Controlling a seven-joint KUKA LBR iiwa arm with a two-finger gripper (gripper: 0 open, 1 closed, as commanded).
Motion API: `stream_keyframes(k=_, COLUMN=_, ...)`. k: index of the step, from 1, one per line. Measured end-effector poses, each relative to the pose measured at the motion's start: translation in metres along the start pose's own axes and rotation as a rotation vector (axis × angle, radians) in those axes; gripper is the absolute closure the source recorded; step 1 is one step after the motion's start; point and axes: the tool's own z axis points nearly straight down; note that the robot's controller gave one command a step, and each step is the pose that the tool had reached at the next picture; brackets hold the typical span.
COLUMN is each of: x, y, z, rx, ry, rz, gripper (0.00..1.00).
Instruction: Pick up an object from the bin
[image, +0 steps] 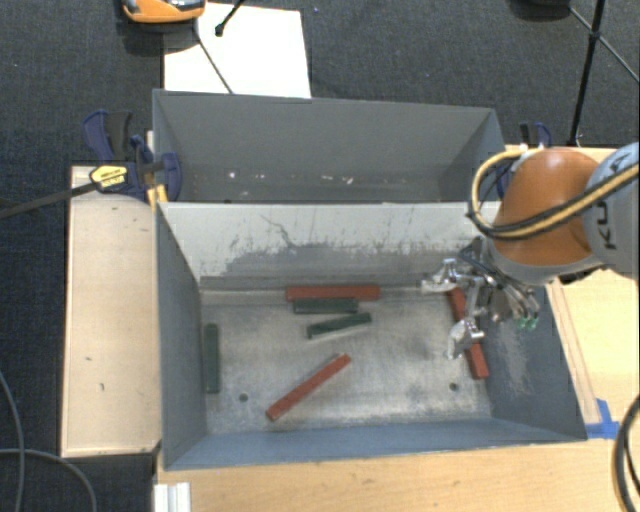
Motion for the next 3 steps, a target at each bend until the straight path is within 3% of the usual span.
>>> stream_keyframes(k=1, x=0.002, y=0.043, z=0.021, rx=-0.003, ry=0.01, rz=-0.094, gripper=0.0)
stream_keyframes(k=2, x=-0.014, y=0.091, z=0.029, rx=-0.004, ry=0.007, rz=0.054, gripper=0.0)
stream_keyframes(k=3, x=0.005, y=0.118, z=0.018, rx=-0.003, ry=0.011, rz=-0.046, gripper=0.0)
